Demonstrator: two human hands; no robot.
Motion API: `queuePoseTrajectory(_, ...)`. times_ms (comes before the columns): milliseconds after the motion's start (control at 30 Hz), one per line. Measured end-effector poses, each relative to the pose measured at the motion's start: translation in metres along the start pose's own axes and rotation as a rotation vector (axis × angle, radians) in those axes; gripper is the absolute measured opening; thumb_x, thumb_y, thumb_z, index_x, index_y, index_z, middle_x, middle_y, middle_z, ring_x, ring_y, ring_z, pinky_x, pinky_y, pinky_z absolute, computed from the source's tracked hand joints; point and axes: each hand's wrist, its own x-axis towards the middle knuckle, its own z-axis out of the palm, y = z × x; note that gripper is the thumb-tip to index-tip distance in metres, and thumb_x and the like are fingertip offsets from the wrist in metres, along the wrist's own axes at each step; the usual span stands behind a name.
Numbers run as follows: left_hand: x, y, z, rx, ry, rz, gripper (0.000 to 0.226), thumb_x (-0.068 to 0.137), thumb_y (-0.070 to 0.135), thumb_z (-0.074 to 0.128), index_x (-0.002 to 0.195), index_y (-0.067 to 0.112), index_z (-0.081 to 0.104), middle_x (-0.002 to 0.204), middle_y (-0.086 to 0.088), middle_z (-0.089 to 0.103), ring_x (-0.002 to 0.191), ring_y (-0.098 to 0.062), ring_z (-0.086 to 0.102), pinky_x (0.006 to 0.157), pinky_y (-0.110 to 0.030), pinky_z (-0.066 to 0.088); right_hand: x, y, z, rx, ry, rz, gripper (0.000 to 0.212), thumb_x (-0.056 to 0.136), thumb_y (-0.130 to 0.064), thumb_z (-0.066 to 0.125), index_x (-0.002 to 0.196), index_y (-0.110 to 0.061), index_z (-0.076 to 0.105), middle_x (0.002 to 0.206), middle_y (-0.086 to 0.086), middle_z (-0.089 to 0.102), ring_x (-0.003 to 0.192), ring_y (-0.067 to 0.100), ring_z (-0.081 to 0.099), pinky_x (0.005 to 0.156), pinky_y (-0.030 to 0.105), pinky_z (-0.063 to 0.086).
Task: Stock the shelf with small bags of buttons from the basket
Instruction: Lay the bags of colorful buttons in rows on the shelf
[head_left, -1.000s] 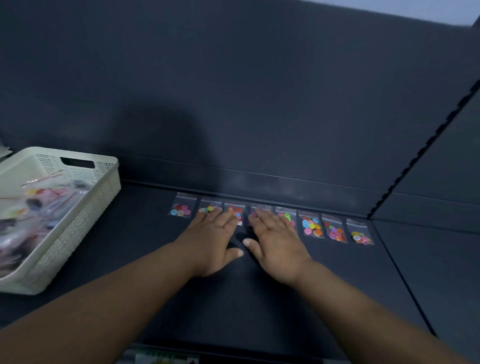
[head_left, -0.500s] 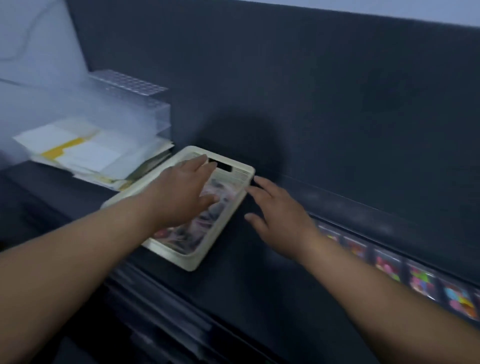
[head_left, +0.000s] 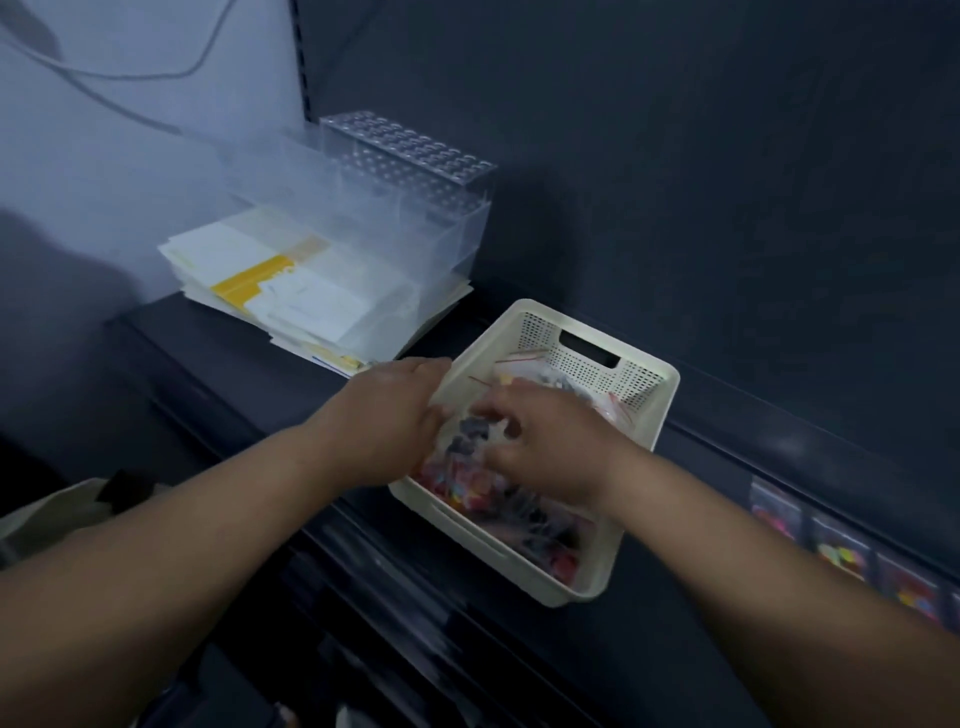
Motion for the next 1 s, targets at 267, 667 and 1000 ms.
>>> queuePoseTrajectory(267,0.0,-0.007,0.002,-0.087,-0.029,-0.022,0.051,0.097,0.022,0.042,0.146,0.022,0.028,0.137,-0.009,0.049,0.123,-0.024,0.044,0.096,-0.028,0.035,0.021,-0.014,0.028,0.086,-0.281,-0.011,0.067,0.076,-0.033,0.069,0.137,-0.024,0.043,0.127,0.0,0.057,0.112,0.014,0.056,0.098,0.035,0.045)
queuePoseTrajectory(667,-0.002,-0.008,0.001,-0.092,-0.072,-0.031,0.055,0.097,0.025,0.04,0.148,0.027,0.02,0.135,-0.012,0.051,0.121,-0.028,0.048,0.097,-0.034,0.04,0.026,-0.022,0.031,-0.104,-0.343,-0.071,0.033,0.087,-0.018,0.056,0.118,-0.028,0.06,0.095,-0.007,0.055,0.092,0.016,0.056,0.074,0.019,0.038)
queuePoseTrajectory(1000,0.01,-0.003,-0.002,-0.065,0.18,0.106,0.038,0.092,0.024,0.04,0.124,0.014,0.056,0.116,-0.002,0.061,0.11,-0.022,0.054,0.093,-0.035,0.043,0.004,0.002,-0.006,0.775,0.006,0.121,0.015,0.081,-0.004,0.068,0.076,-0.014,0.06,0.069,0.0,0.062,0.056,0.007,0.056,0.055,0.019,0.047)
